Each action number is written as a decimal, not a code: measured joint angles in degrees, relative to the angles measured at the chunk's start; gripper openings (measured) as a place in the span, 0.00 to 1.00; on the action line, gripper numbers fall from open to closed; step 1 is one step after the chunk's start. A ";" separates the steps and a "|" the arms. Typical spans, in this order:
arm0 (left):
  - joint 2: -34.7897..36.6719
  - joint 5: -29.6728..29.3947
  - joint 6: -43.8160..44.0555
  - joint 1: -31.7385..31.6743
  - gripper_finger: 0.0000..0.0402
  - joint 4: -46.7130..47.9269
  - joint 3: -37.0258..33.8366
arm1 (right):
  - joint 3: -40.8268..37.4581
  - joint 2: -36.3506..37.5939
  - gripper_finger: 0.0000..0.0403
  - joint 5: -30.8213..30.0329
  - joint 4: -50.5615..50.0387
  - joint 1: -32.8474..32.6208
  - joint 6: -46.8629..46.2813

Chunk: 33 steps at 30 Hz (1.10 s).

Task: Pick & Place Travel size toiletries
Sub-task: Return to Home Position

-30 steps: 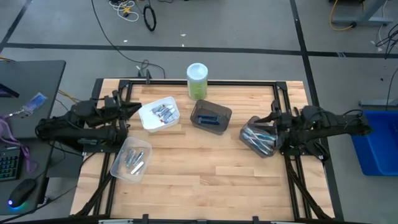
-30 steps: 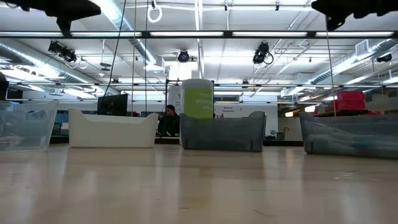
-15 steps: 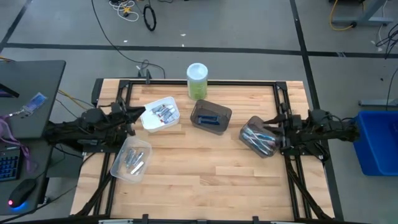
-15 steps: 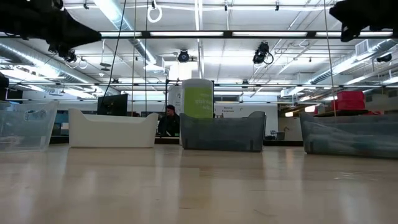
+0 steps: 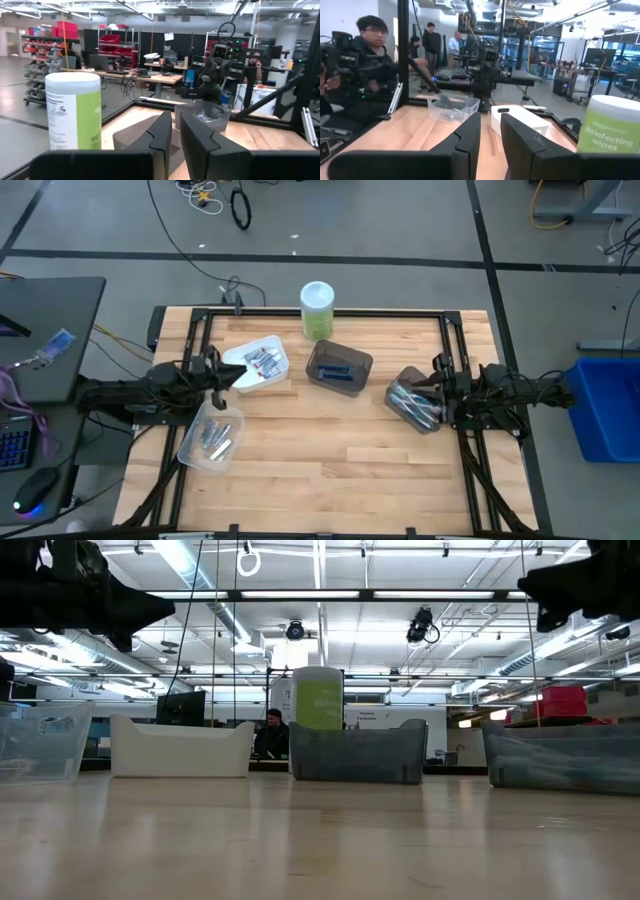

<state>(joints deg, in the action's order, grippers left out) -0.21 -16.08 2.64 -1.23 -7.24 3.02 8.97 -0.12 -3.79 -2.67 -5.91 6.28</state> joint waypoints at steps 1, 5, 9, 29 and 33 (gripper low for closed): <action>0.00 0.27 -0.10 0.01 0.11 -0.58 -0.46 | -0.57 0.00 0.21 0.02 0.56 0.00 -0.05; 0.00 0.36 0.23 0.01 0.11 -0.88 -1.85 | -2.92 -0.02 0.21 -0.05 0.84 0.00 -2.18; 0.00 0.53 1.27 0.01 0.11 0.27 -2.49 | -6.28 -0.02 0.21 -0.06 3.92 0.00 -3.88; -0.15 1.76 7.18 -0.01 0.11 1.75 -2.55 | -8.41 -0.26 0.21 -0.11 3.77 0.00 -3.45; -0.15 1.75 6.37 0.00 0.11 1.74 -2.55 | -8.41 -0.26 0.21 -0.11 3.77 0.00 -3.45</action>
<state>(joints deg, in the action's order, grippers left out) -0.36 -14.33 9.02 -1.23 -5.51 0.47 0.56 -0.38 -3.90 1.10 -5.91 2.83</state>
